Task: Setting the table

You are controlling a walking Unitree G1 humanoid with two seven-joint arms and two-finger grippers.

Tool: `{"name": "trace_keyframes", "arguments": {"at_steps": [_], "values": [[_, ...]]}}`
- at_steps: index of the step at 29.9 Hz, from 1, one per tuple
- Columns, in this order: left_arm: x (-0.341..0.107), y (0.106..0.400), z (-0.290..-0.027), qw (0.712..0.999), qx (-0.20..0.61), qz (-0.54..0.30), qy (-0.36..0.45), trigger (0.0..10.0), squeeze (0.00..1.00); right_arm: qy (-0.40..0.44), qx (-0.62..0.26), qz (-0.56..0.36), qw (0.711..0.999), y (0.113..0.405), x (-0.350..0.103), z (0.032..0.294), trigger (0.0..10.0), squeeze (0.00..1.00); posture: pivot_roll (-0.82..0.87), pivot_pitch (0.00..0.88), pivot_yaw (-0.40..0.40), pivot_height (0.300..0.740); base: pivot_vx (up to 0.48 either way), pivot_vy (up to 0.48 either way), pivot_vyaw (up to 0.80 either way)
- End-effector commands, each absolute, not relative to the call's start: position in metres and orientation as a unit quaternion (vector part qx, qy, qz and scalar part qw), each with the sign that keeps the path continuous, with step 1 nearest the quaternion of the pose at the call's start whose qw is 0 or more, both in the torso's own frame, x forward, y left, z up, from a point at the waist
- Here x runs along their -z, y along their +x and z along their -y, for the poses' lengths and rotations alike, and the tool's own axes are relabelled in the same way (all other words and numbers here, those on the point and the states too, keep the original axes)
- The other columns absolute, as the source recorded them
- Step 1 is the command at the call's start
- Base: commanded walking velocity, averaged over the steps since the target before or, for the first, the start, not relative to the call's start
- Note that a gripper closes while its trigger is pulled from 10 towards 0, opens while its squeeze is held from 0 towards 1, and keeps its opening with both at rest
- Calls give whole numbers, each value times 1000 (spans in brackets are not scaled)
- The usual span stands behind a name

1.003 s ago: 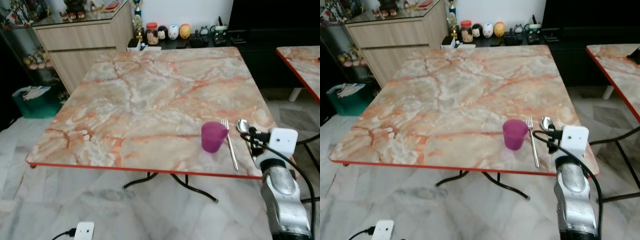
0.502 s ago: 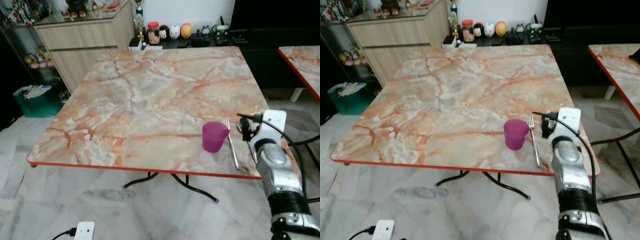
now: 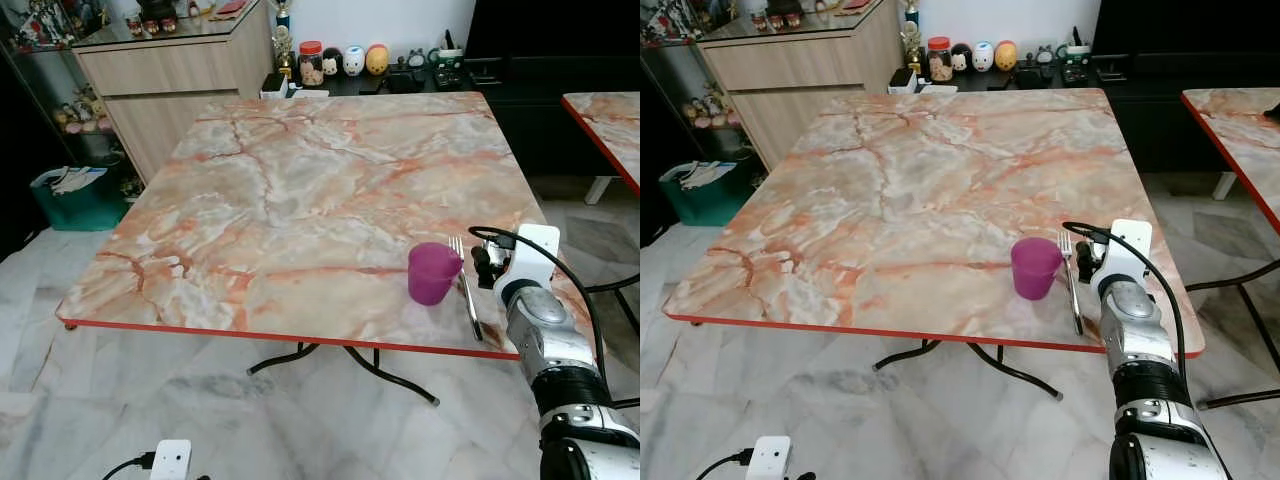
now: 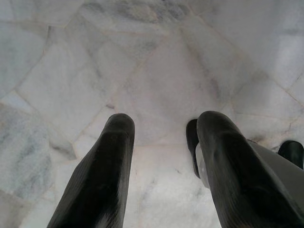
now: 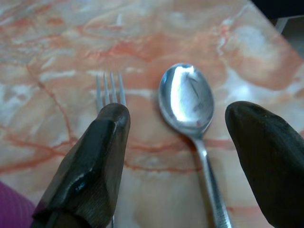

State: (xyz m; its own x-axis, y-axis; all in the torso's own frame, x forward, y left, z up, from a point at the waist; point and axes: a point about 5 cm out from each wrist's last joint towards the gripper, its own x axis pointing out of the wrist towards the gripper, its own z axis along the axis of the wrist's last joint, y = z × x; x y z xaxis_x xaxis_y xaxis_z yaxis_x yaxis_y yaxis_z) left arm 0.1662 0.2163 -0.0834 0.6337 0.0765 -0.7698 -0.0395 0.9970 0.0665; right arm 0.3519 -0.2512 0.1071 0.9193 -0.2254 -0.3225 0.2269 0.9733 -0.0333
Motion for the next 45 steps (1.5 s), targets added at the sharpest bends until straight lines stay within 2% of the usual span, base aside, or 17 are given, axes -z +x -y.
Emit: {"name": "trace_keyframes", "arguments": {"at_steps": [1, 17, 33, 34, 35, 36, 45], "values": [[84, 164, -220, 901, -36, -432, 24, 10000, 0, 3, 115, -167, 979, 355, -111, 251, 10000, 0, -100, 0, 90, 714, 0, 0, 0], [84, 164, -219, 902, -35, -430, 25, 10000, 0, -6, 140, -189, 972, 345, -101, 267, 10000, 0, -97, 0, 93, 714, 0, 0, 0], [82, 169, -216, 905, -29, -423, 27, 10000, 0, -2, 117, -228, 967, 338, -79, 262, 10000, 0, -91, 0, 93, 714, 0, 0, 0], [82, 169, -216, 906, -29, -422, 27, 10000, 0, -2, 117, -229, 966, 338, -79, 262, 8627, 0, -91, 0, 93, 714, 0, 0, 0], [82, 170, -216, 906, -28, -421, 27, 10000, 0, -2, 118, -230, 966, 338, -78, 262, 3686, 0, -91, 0, 93, 714, 0, 0, 0], [81, 170, -216, 907, -28, -420, 27, 10000, 0, -2, 118, -231, 966, 337, -78, 263, 0, 0, -92, 0, 94, 714, 0, 0, 0], [82, 170, -214, 906, -25, -422, 27, 10000, 0, 1, 118, -232, 965, 337, -76, 262, 0, 0, -88, 0, 93, 714, 0, 0, 0]]}}
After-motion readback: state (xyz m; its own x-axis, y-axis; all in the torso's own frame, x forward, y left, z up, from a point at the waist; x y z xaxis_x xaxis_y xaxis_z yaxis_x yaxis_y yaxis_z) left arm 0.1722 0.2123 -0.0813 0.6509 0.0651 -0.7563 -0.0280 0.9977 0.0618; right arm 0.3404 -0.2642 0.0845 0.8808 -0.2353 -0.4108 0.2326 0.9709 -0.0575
